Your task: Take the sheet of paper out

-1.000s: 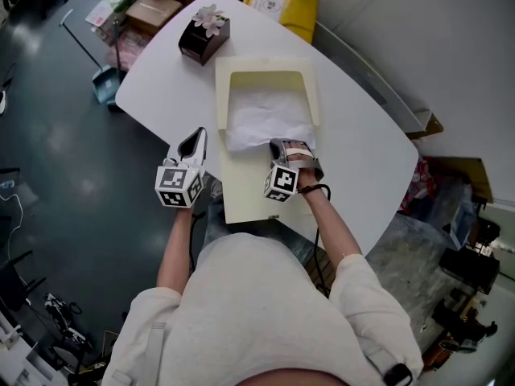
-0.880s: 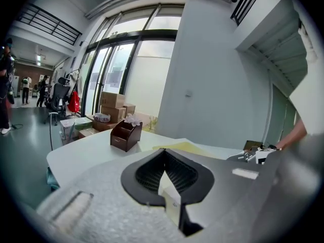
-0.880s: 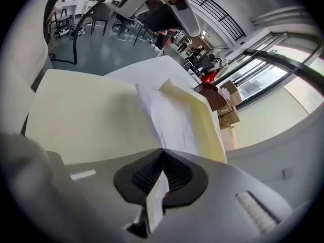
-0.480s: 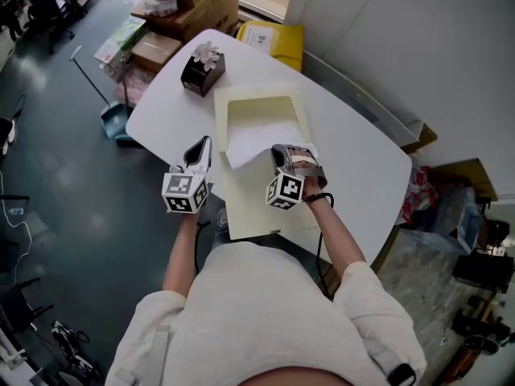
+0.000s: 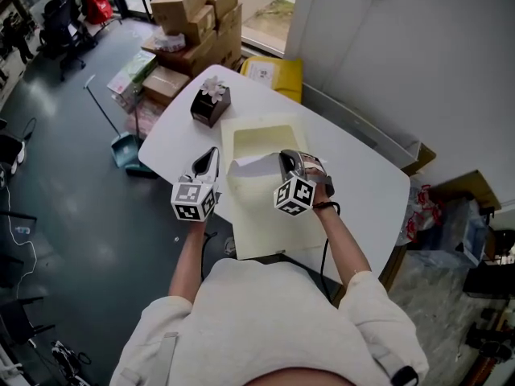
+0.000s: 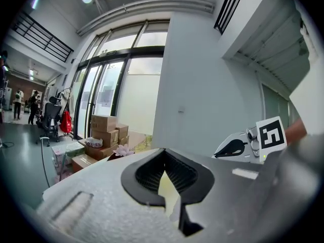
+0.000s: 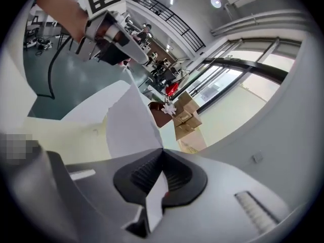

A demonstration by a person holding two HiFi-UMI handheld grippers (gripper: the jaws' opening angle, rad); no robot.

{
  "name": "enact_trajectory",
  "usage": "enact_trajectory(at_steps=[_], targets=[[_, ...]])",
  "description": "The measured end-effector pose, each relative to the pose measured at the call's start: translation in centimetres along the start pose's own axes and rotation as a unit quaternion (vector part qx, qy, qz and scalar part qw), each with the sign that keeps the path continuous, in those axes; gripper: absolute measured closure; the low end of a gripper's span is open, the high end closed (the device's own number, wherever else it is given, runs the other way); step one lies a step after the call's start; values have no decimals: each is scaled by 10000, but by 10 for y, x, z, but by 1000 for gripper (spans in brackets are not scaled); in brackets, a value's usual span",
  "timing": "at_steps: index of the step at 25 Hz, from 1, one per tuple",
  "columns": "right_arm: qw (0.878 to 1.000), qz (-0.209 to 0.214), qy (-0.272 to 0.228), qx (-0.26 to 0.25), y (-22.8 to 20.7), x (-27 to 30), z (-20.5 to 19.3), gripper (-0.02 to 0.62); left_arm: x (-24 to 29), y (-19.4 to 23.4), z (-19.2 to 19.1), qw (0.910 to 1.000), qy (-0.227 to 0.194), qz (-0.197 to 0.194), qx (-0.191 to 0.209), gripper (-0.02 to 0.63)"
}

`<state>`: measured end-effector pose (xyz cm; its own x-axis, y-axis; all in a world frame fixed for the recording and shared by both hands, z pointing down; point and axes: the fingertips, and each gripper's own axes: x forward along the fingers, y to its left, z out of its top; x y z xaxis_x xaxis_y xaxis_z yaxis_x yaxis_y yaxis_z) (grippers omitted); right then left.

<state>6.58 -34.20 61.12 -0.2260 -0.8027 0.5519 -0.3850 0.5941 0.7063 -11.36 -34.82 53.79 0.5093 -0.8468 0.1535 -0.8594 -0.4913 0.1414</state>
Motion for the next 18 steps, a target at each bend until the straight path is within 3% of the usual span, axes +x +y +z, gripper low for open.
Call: enact_trajectory(at_steps=[5,9,13,18], targets=[[9953,-110,-300,912,-31,-9,18,594,2,1,19,9999,-129,-13,93,604],[9783,-104,-649,1966,-54,-17,29,594,5,0,29,9997,-202,-16,148,604],[9389,-97,-1146,3244,-75,-27,41,593,6,3,37,9995,-233,-12,216,604],[8737,-317,-1791,4512,-99,-39,34,594,8,6,42,9995,-240,-2,197,604]])
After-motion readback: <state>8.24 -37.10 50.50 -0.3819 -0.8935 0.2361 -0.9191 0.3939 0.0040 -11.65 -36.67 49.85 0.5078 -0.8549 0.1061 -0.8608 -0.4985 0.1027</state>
